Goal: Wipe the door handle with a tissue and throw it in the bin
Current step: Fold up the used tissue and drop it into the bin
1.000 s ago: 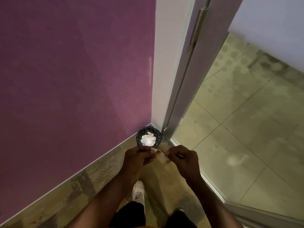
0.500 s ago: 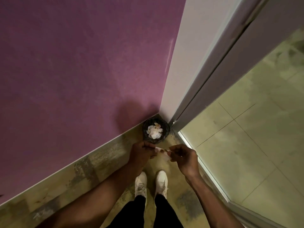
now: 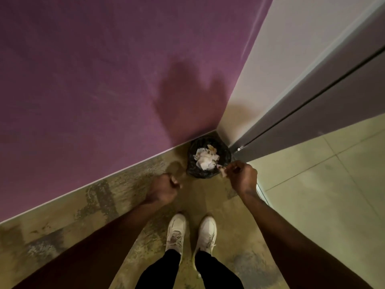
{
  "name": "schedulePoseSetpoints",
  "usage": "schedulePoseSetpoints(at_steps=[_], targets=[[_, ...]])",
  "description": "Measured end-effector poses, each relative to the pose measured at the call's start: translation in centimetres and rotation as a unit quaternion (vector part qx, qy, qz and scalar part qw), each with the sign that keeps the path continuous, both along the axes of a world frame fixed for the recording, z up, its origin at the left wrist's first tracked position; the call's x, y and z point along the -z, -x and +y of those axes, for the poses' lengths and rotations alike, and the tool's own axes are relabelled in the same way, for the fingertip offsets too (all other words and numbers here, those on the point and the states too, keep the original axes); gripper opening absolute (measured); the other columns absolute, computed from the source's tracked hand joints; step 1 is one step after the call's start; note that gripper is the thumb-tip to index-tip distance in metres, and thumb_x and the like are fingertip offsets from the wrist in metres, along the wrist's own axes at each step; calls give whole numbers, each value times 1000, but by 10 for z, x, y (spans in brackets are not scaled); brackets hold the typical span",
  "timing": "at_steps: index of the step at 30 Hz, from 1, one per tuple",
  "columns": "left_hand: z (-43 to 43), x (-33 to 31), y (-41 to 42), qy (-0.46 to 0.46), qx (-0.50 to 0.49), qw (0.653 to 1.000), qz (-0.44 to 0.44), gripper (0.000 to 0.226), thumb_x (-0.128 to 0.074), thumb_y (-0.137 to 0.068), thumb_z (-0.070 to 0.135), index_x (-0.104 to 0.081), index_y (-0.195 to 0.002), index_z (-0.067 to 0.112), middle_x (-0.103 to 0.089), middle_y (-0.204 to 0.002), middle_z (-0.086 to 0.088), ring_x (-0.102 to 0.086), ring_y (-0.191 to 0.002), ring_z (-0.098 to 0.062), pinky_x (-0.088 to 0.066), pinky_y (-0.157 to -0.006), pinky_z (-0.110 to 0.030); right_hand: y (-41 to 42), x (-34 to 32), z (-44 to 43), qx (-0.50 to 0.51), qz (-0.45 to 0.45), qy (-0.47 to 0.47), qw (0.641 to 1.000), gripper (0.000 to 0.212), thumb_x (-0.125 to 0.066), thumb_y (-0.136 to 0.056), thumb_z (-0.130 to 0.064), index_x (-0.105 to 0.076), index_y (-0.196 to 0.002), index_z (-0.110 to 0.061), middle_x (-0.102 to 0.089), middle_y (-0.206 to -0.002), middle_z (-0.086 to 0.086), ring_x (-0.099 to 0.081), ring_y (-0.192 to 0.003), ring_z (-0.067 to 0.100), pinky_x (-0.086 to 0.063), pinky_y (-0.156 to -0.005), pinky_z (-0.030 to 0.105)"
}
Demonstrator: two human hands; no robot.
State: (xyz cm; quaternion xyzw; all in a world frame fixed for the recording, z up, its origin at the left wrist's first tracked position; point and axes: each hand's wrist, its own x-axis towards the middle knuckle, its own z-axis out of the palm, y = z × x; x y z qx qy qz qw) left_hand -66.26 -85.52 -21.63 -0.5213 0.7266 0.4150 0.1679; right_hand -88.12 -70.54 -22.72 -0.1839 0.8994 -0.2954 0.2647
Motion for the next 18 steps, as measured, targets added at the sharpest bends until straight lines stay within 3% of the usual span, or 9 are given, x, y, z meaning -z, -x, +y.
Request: schedulePoseSetpoints(at_steps=[3,8,13,18], targets=[[-5,48,0,-4,13,1000,-5,18,-81,-99,30,-68,-90,21,-81,-102,-9,-75,-97,-26,-55,-88,-32,14,55,-23,-26,29,2,999,5,-81,-90,-7,-84,-92,-9,-85,-95,12,-78,-86,30,-60,-81,35],[-6,114,1,-7,-7,1000,-8,26,-81,-98,33,-62,-83,26,-66,-80,8,-64,-84,-19,-43,-66,-26,41,137,-61,-77,51,-26,995,19,-75,-91,-4,-84,-108,-6,-84,-109,19,-78,-98,39,-60,-89,40],[-4,146,8,1,-3,1000,-8,22,-78,-99,34,-64,-86,24,-69,-86,1,-65,-84,-22,-42,-73,-29,39,183,-62,-129,67,-72,987,23,-73,-92,-9,-83,-112,-10,-82,-114,21,-76,-105,44,-59,-90,43],[1,126,18,-23,4,1000,-10,23,-78,-98,32,-75,-96,10,-81,-102,-14,-75,-100,-33,-61,-89,-42,13,163,-26,-150,44,-98,983,15,-70,-95,-21,-82,-100,-13,-82,-106,18,-76,-99,41,-59,-80,42]])
